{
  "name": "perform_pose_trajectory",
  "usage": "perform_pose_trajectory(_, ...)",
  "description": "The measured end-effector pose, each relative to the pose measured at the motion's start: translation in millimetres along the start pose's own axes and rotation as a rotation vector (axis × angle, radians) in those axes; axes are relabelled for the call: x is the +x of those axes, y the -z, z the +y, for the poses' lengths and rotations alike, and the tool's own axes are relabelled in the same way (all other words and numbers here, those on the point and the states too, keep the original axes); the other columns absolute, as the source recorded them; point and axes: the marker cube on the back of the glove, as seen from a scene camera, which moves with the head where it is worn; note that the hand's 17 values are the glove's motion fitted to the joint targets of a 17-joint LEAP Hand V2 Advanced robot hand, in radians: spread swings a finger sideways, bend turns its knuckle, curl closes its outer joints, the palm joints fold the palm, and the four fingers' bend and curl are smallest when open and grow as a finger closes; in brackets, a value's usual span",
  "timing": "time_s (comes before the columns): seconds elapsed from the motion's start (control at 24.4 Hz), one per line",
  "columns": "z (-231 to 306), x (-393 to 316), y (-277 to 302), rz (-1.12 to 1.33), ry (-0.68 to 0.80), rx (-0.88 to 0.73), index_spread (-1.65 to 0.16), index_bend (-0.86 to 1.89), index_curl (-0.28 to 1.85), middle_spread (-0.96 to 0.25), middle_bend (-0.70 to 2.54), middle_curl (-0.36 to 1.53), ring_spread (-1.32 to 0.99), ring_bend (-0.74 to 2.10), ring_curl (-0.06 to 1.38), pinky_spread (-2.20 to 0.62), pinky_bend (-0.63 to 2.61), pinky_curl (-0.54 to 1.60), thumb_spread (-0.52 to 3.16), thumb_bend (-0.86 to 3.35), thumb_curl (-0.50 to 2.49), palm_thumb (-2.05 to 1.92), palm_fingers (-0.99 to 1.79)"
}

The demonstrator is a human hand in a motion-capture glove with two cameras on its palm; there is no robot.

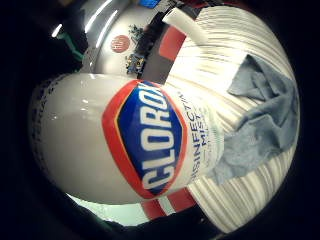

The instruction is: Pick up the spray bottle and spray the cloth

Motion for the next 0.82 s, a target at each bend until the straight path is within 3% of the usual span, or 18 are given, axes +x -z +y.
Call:
perform_pose_trajectory(0.33, -10, 8, -14, 0.048, 0.037, -0.041, -0.16, 0.21, 0.64, 0.01, 0.37, 0.6, -0.05, 0.37, 0.54, 0.07, 0.14, 0.32, 0.44, -0.02, 0.77, 1.22, 0.87)
perform_pose_trajectory(0.82, 48, 104, -17, 0.093, -0.088, -0.07, -0.16, 0.23, 0.65, 0.01, 0.38, 0.61, -0.06, 0.37, 0.54, 0.06, 0.1, 0.29, 0.47, -0.01, 0.78, 1.24, 0.81)
